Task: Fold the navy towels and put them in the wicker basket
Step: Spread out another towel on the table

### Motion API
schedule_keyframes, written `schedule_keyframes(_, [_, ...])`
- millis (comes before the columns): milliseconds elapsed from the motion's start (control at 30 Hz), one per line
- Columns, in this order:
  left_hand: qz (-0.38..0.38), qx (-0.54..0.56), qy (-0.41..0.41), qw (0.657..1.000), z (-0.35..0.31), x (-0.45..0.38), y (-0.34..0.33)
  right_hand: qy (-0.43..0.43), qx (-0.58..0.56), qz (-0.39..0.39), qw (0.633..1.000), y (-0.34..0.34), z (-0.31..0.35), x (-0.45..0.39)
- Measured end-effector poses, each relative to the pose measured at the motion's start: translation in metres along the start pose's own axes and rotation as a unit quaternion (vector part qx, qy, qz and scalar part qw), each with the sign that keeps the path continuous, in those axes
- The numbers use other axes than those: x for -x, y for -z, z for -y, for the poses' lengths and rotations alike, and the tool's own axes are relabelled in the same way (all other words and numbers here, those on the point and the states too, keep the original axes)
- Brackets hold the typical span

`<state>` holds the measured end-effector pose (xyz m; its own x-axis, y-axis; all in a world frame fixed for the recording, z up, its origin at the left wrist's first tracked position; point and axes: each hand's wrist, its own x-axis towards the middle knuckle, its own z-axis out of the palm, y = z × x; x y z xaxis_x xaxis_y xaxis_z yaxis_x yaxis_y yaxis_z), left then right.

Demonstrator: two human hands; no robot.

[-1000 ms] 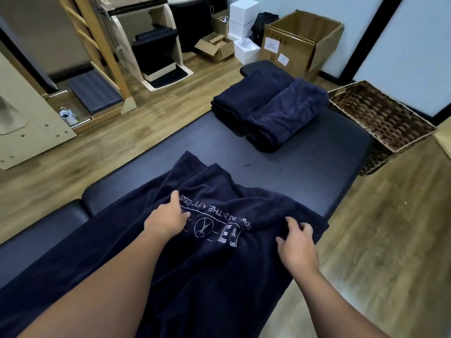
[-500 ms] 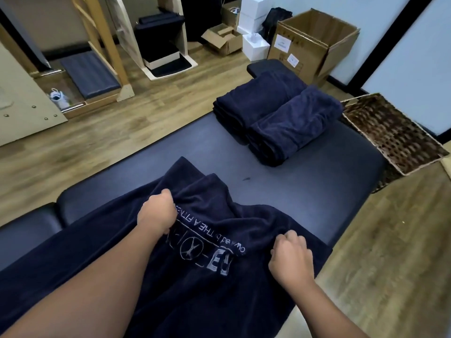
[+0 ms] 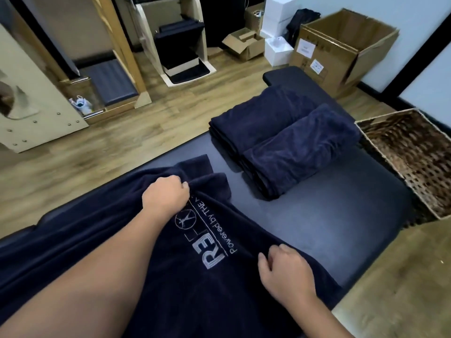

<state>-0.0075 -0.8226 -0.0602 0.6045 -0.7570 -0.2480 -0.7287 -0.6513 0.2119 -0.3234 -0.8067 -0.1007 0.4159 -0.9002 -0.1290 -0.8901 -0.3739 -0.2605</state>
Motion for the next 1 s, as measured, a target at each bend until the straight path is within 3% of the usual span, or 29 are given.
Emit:
schedule_keyframes(67, [-0.053,-0.023,0.007,0.998,-0.003,-0.008,0.007,0.031,-0.023,-0.008,0.999,0.000,0.016,-0.017])
schedule_keyframes(167, [-0.095,-0.038,-0.005,0.995,-0.002,-0.032,0.012,0.072,-0.034,0.069,0.994,-0.002,0.042,-0.036])
schedule_keyframes(367, [0.120,-0.100,-0.054,0.986,-0.005,-0.068,0.010,0.041,-0.040,0.131,0.990,-0.005,0.057,-0.033])
schedule_keyframes(467, [0.149,-0.074,-0.031,0.986,-0.009,-0.072,0.011,0.029,-0.032,0.153,0.987,-0.004,0.060,-0.037])
schedule_keyframes(533, [0.054,0.025,0.009,0.998,-0.009,-0.082,0.021,0.022,-0.028,0.164,0.986,-0.005,0.062,-0.041])
schedule_keyframes(600, [-0.085,0.173,0.029,0.981,-0.008,-0.093,0.032,0.015,-0.011,0.169,0.986,-0.007,0.062,-0.040])
schedule_keyframes(633, [-0.118,0.237,0.022,0.964,-0.007,-0.096,0.036,0.011,-0.004,0.165,0.986,-0.009,0.064,-0.038])
schedule_keyframes(667, [-0.106,0.265,-0.002,0.958,-0.005,-0.097,0.040,0.007,0.003,0.154,0.988,-0.013,0.065,-0.036])
schedule_keyframes(800, [0.058,0.150,-0.110,0.981,0.016,-0.085,0.021,0.001,0.011,0.031,0.999,-0.026,0.067,-0.026])
schedule_keyframes(900, [0.016,0.017,-0.130,0.991,0.035,-0.063,0.001,0.011,0.049,-0.039,0.998,-0.033,0.063,-0.026])
schedule_keyframes(1000, [-0.011,0.027,-0.100,0.995,0.044,-0.027,-0.014,-0.002,0.080,-0.025,0.996,-0.031,0.060,-0.027])
